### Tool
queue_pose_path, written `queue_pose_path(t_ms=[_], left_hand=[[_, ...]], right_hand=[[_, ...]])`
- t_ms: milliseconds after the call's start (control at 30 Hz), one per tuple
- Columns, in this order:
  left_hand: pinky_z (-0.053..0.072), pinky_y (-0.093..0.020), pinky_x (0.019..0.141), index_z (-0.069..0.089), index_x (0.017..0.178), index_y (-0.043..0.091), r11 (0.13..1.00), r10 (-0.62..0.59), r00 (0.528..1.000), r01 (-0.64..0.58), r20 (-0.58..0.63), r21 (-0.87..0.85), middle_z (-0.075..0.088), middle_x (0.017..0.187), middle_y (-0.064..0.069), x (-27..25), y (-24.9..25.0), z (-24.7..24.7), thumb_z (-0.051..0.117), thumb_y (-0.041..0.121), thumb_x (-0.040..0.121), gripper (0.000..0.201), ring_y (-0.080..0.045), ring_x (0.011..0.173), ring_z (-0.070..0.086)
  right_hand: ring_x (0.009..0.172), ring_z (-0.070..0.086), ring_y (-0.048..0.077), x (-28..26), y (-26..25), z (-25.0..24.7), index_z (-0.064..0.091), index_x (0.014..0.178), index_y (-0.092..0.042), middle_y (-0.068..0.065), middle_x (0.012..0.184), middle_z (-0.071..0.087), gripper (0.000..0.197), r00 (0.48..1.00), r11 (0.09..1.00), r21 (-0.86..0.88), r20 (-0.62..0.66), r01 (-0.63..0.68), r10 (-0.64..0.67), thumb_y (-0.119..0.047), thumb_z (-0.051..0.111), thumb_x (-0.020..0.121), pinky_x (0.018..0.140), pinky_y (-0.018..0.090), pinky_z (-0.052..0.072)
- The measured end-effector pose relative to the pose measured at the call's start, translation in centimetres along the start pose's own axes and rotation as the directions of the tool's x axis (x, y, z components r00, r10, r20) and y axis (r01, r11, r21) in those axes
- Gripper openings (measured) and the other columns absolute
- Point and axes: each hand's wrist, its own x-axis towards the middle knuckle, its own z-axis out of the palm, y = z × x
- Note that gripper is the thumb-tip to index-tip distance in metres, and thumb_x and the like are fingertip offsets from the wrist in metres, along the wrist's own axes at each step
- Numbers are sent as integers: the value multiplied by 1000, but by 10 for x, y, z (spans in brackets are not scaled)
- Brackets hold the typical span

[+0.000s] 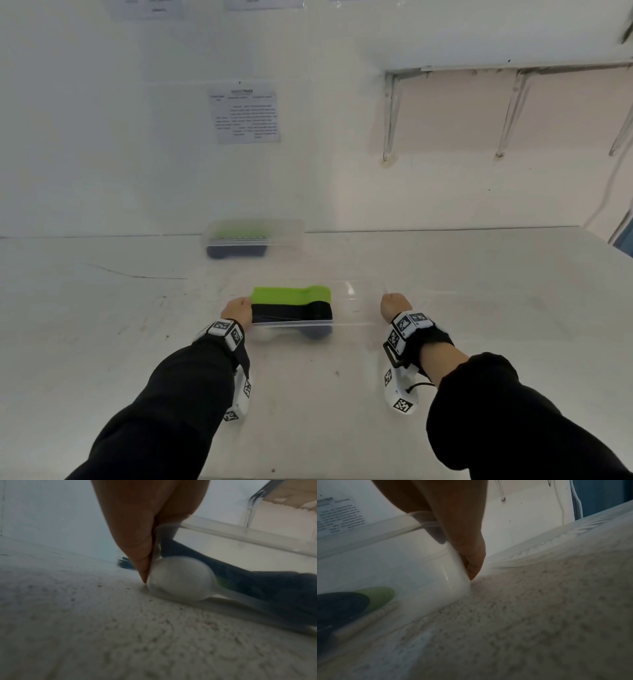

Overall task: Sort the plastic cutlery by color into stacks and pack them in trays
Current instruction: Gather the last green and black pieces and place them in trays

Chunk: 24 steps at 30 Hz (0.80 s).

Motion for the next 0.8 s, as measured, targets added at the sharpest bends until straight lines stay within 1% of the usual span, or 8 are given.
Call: queue_pose_path(t_ms=[100, 200, 300, 433, 567, 667, 733, 800], left_hand=[[36, -35, 94, 53, 119, -14, 999, -11, 1000, 11, 2, -32, 50, 129, -32, -3, 3, -2, 28, 8, 100, 39, -40, 119, 48], [28, -33, 104, 43, 133, -8, 997, -11, 994, 3, -108, -72, 41, 142, -25, -12, 15, -5, 26, 15, 102, 42, -37, 130, 39], [23, -29, 108, 34, 142, 0, 990, 99, 973, -117, -209, -78, 34, 148, -18, -28, 47, -8, 26, 18, 102, 44, -33, 136, 33], [34, -33, 89, 53, 113, -9, 958, 226, 948, -258, -224, -124, 54, 123, -27, -50, 117, 10, 27, 17, 102, 38, -36, 113, 50], [37, -32, 91, 58, 111, -9, 916, 269, 954, -295, -129, -271, 56, 124, -24, -74, 192, 58, 33, 15, 100, 36, -34, 115, 51], [41, -40, 91, 57, 110, -13, 902, 288, 958, -275, -11, -334, 54, 123, -30, -93, 235, 104, 36, 12, 97, 35, -43, 115, 50], [41, -39, 92, 55, 110, -14, 925, 270, 959, -235, 83, -299, 54, 123, -31, -101, 251, 135, 34, 13, 98, 36, -42, 114, 50], [39, -36, 93, 55, 113, -12, 958, 233, 962, -201, 143, -203, 53, 125, -29, -105, 257, 160, 31, 14, 99, 38, -39, 116, 50]], right_hand=[[125, 45, 36, 4, 4, 2, 45, 128, 13, 27, 136, 45, 50, 999, 998, 61, 24, -30, 28, -22, 19, 103, 100, 33, 35], [122, 47, 35, 12, 12, -7, 49, 125, 11, 26, 132, 49, 53, 1000, 996, 93, -10, 4, -3, -27, 19, 102, 98, 33, 36], [112, 54, 35, 23, 21, -32, 58, 115, 9, 24, 123, 58, 52, 989, 983, 140, -110, 116, -101, -25, 21, 101, 88, 32, 38], [114, 53, 33, 34, 40, -84, 59, 117, 3, 19, 124, 58, 49, 970, 970, 166, -199, 175, -141, -23, 21, 102, 93, 31, 38], [114, 53, 32, 50, 77, -139, 60, 118, 1, 17, 124, 59, 48, 963, 972, 201, -261, 124, -69, -25, 24, 101, 93, 32, 38], [109, 53, 35, 62, 108, -173, 60, 115, 6, 22, 123, 58, 48, 965, 981, 183, -263, 62, -12, -24, 26, 100, 86, 33, 39], [105, 53, 34, 67, 127, -191, 58, 116, 8, 25, 123, 56, 48, 970, 989, 146, -244, 27, 10, -23, 26, 100, 82, 33, 38], [112, 52, 36, 70, 141, -206, 56, 119, 9, 26, 125, 54, 47, 972, 996, 94, -235, 0, 22, -21, 24, 101, 89, 34, 39]])
